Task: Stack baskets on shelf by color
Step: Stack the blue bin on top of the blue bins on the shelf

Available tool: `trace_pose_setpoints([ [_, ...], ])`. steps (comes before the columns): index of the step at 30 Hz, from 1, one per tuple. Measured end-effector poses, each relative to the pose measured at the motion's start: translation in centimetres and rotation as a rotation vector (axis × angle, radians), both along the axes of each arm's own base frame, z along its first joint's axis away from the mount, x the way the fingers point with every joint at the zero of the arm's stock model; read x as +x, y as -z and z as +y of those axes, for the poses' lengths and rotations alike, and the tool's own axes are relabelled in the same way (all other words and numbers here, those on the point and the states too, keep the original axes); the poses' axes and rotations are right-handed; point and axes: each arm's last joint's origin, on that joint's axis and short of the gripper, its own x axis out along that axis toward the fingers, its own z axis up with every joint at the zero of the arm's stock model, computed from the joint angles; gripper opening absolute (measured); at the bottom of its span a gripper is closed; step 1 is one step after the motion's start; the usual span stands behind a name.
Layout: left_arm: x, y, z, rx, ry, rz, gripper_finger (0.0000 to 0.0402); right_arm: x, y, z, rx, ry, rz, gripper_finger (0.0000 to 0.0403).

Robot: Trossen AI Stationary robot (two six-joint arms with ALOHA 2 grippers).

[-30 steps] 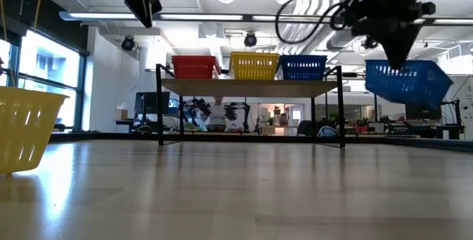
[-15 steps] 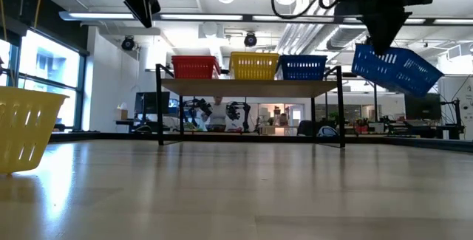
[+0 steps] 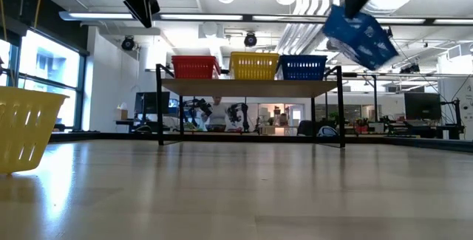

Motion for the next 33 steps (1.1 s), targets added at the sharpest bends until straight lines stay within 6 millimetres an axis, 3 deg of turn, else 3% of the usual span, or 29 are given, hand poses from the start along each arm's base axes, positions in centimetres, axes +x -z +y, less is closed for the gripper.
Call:
trace_pose_setpoints([
  [10,0.0,0.0,0.0,-0.001,-0.003,-0.002,0.0124,-0.6,-6.2,-2.6,-0.255,-0.138,-0.021,0.0],
  [18,0.2,-0.1,0.1,-0.015,-0.055,-0.024,0.0124,0.0,-9.2,-5.7,-0.443,-0.363,0.096,0.0],
  [25,0.2,-0.1,0.1,-0.034,-0.095,-0.026,0.0124,1.1,-9.8,-8.1,-0.525,-0.592,0.23,0.0],
  [33,0.2,-0.1,0.1,-0.042,-0.112,-0.026,0.0124,3.0,-7.8,-9.5,-0.44,-0.762,0.361,0.0],
])
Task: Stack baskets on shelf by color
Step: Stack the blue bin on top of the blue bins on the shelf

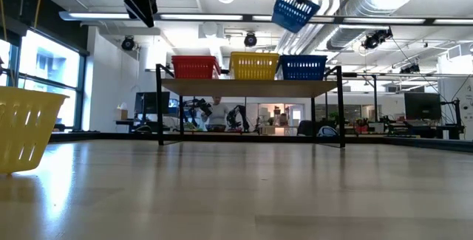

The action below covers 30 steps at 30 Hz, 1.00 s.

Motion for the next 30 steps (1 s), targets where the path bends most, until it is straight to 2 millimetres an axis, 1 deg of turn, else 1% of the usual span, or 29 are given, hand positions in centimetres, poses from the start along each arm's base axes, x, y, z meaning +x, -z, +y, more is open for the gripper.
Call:
trace_pose_setpoints([
  [6,0.0,0.0,0.0,-0.003,-0.008,0.0,0.0124,1.7,2.2,-0.5,0.063,-0.011,0.118,0.0],
  [10,0.0,0.0,0.0,0.009,-0.014,0.005,0.0124,3.0,3.9,-0.9,0.137,0.007,0.153,0.0],
  [16,0.0,0.0,0.2,0.041,-0.039,0.017,0.0124,3.6,5.9,-1.1,0.179,0.068,0.278,0.0],
  [21,0.0,0.0,0.2,0.041,-0.048,0.018,0.0124,3.4,6.6,-1.0,0.245,0.111,0.315,0.0],
  [26,-0.1,0.0,0.2,0.041,-0.048,0.018,0.0124,3.5,6.6,-1.0,0.24,0.106,0.313,0.0],
  [30,-0.1,0.0,0.2,0.041,-0.048,0.018,0.0124,3.5,6.6,-1.0,0.222,0.063,0.344,0.0],
])
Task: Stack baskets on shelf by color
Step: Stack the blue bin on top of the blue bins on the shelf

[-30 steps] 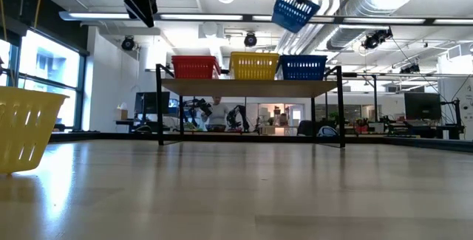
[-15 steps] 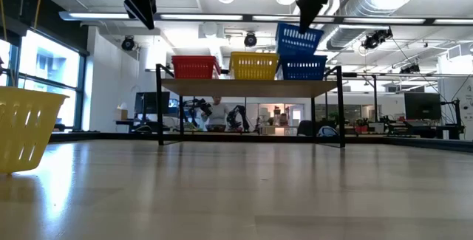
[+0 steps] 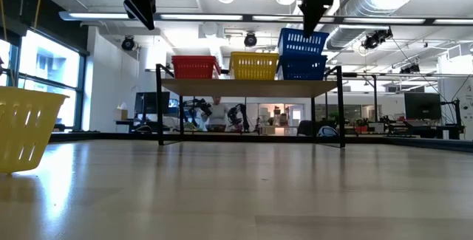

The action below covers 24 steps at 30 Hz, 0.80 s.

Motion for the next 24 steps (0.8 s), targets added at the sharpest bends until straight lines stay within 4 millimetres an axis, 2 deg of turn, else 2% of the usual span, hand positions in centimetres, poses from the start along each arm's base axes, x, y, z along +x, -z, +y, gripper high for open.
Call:
trace_pose_setpoints([
  [16,0.0,0.0,0.0,0.0,0.0,0.0,0.0124,-0.4,0.0,-1.6,0.056,0.006,-0.017,0.0],
  [24,0.0,0.0,0.0,0.0,0.0,0.0,0.0124,-0.4,0.1,-1.7,0.082,-0.008,-0.016,0.0004],
])
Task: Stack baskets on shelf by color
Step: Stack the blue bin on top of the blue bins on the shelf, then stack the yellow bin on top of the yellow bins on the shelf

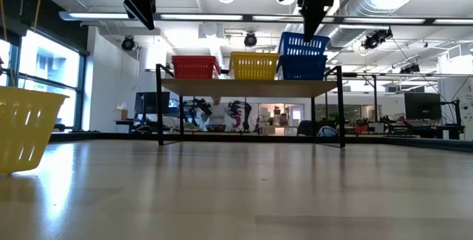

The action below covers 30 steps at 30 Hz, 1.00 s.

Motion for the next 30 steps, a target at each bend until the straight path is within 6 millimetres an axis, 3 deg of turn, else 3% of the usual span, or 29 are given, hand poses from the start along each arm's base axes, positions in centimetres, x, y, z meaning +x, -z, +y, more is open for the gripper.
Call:
trace_pose_setpoints([
  [15,0.0,0.0,0.0,0.0,0.0,0.0,0.0124,0.1,-0.1,0.1,-0.045,0.046,-0.015,0.009],
  [30,0.0,0.0,-0.1,-0.031,-0.024,-0.007,0.0124,0.9,0.0,3.8,-0.001,0.153,-0.106,0.0099],
])
